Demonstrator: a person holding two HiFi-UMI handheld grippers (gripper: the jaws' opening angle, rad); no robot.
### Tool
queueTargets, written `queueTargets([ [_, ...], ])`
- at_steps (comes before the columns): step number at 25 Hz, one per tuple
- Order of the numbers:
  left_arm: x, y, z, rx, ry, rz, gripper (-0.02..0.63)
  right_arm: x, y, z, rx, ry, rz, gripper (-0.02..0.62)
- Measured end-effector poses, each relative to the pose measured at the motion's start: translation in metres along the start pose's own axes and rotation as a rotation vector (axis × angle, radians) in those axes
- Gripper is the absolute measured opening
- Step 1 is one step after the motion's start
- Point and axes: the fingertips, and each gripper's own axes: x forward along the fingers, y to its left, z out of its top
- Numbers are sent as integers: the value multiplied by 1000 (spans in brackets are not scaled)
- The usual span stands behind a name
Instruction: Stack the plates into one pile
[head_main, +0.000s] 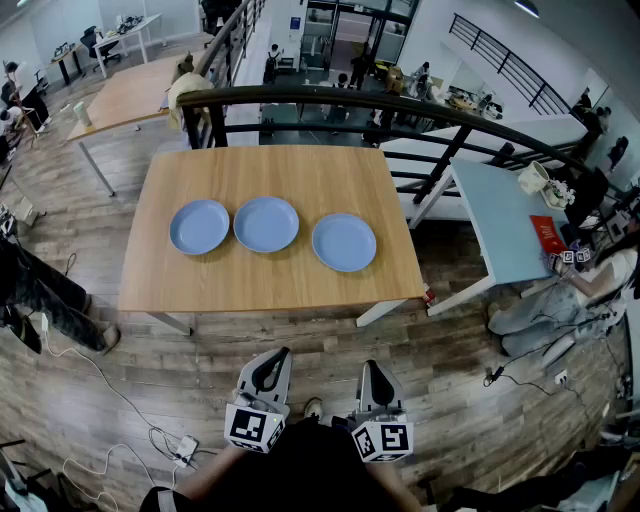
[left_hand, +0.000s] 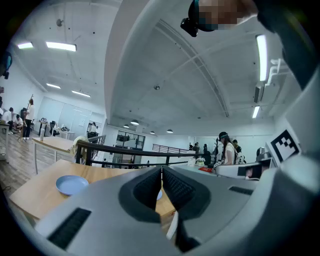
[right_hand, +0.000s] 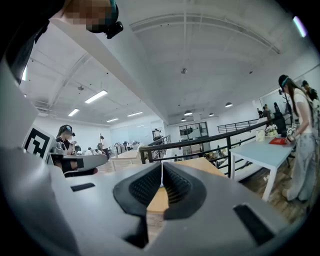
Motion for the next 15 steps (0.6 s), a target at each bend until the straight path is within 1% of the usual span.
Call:
queueTargets([
  [10, -3, 6, 4, 0, 0, -10, 26, 2, 8, -4, 27, -1, 2, 35],
  [15, -8, 11, 7, 3, -1, -18, 26, 2, 19, 0, 12, -8, -4, 35],
])
